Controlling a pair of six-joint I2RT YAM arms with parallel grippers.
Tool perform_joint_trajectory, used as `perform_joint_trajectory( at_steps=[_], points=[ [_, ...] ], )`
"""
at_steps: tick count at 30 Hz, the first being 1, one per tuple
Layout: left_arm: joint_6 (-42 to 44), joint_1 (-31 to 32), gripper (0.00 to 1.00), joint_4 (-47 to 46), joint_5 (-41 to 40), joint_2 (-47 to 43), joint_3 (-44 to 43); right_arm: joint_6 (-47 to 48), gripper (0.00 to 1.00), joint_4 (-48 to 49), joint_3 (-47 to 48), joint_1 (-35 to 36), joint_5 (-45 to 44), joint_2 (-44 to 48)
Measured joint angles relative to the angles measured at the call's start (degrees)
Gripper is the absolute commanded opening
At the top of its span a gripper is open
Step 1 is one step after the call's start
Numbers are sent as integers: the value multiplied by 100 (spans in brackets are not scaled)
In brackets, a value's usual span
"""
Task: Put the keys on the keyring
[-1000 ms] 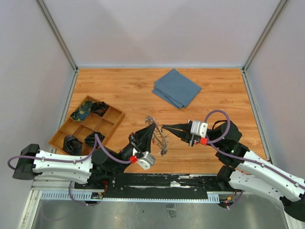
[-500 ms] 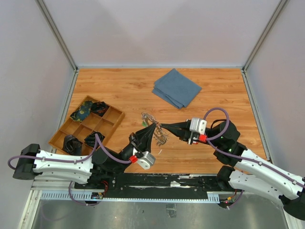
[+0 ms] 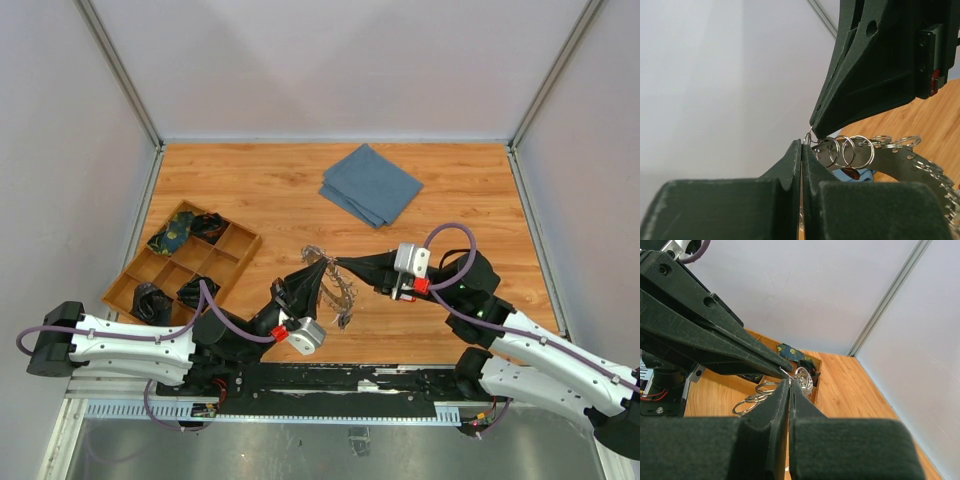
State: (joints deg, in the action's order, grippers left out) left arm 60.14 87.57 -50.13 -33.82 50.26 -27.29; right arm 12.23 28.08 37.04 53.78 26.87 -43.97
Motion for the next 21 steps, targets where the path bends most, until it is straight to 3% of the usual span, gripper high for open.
perform_joint_trajectory(
  at_steps=[21],
  points=[
    [-66, 0, 1, 2, -22, 0, 0, -330, 1, 13, 20, 37, -358, -74]
  ],
)
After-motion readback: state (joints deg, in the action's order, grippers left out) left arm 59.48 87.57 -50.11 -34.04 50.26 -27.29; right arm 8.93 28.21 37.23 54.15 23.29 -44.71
